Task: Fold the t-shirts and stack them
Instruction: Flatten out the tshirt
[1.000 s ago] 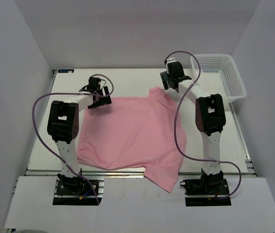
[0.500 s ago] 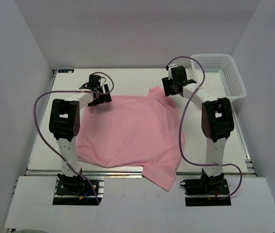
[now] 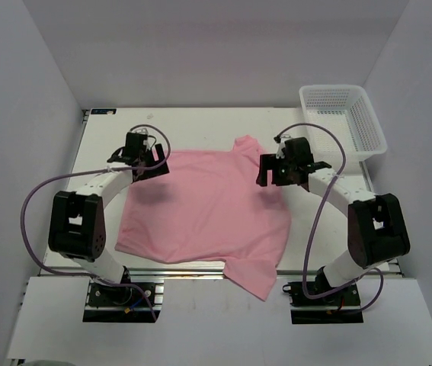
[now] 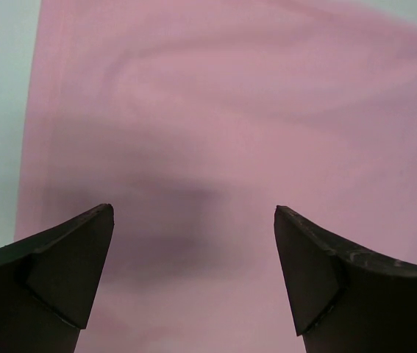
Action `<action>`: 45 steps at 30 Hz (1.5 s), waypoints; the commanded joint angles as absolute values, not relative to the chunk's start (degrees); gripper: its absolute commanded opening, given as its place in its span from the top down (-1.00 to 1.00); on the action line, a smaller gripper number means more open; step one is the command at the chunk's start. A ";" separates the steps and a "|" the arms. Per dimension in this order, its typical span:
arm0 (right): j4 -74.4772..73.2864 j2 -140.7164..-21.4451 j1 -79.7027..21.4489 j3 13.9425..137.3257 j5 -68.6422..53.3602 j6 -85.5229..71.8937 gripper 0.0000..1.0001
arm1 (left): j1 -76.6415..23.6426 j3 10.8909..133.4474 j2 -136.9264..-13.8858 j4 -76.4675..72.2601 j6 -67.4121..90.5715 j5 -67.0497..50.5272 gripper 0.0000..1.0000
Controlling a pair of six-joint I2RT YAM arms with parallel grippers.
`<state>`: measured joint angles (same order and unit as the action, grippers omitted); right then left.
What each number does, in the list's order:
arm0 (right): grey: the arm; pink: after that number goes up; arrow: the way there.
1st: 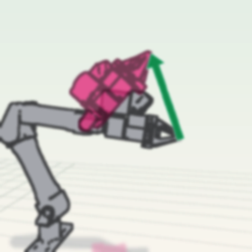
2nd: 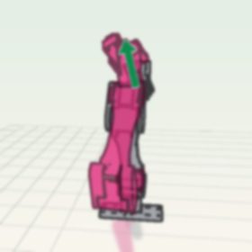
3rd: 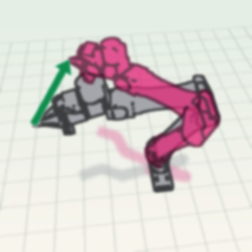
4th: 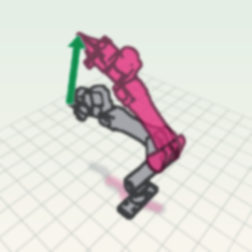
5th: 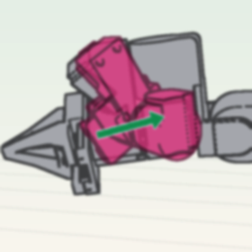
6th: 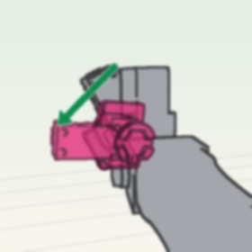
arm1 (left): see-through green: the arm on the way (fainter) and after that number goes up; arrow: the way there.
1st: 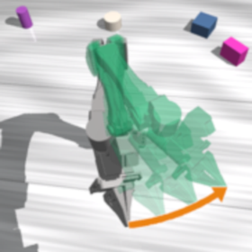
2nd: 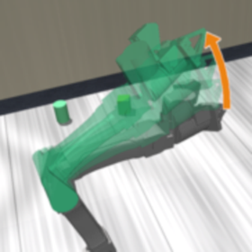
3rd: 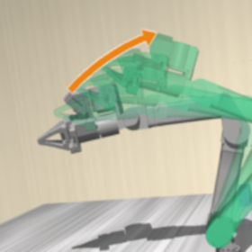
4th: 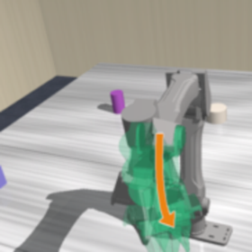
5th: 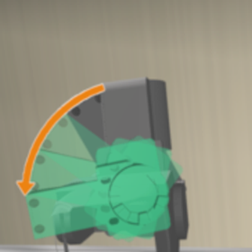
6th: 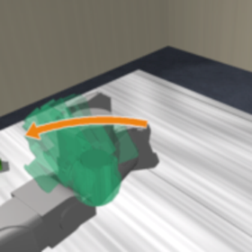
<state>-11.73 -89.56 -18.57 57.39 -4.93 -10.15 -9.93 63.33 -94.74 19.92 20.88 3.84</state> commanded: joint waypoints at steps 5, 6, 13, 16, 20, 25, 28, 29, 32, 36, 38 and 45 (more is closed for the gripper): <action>-6.32 -92.53 -19.86 52.99 -16.18 -15.55 -0.81 | -10.20 55.11 -93.86 17.84 22.94 0.26 -1.00; -6.59 -94.11 -19.95 53.52 -14.69 -16.43 -0.81 | -10.20 55.11 -94.74 17.32 22.94 0.26 -1.00; -13.79 -107.28 -17.93 66.07 4.38 -25.74 -0.81 | -9.14 63.00 -106.51 16.69 22.94 -0.62 -1.00; -16.26 -111.43 -15.65 71.96 6.59 -27.24 -0.81 | -9.14 70.12 -113.95 18.89 22.94 0.79 -1.00; -17.31 -118.55 -12.23 81.37 4.14 -24.10 -0.81 | -8.62 83.19 -123.19 21.44 22.42 0.18 -1.00; -17.83 -128.05 -10.55 100.15 1.15 -16.44 -0.81 | -8.09 94.02 -128.67 22.68 21.80 -1.66 -1.00; -18.28 -128.76 -10.63 109.30 0.71 -12.66 -0.81 | -7.56 96.85 -126.93 22.68 20.57 -1.67 -1.00; -19.06 -127.89 -10.72 110.21 -1.56 -10.74 -0.81 | -7.56 97.46 -125.87 22.68 20.57 -1.67 -1.00; -20.21 -123.26 -11.69 109.87 -5.18 -7.91 -0.81 | -7.56 95.72 -119.29 22.68 20.04 0.78 -1.00; -20.21 -113.31 -13.53 97.95 -8.79 -7.29 -0.81 | -7.56 84.05 -105.97 20.40 21.18 3.94 -1.00; -19.78 -105.70 -15.02 91.10 -7.92 -8.87 -0.81 | -7.56 75.88 -100.05 21.17 24.59 7.98 -1.00; -19.06 -86.23 -17.75 66.02 -4.14 -16.00 -0.81 | -7.04 54.07 -82.89 31.72 38.66 18.27 -1.00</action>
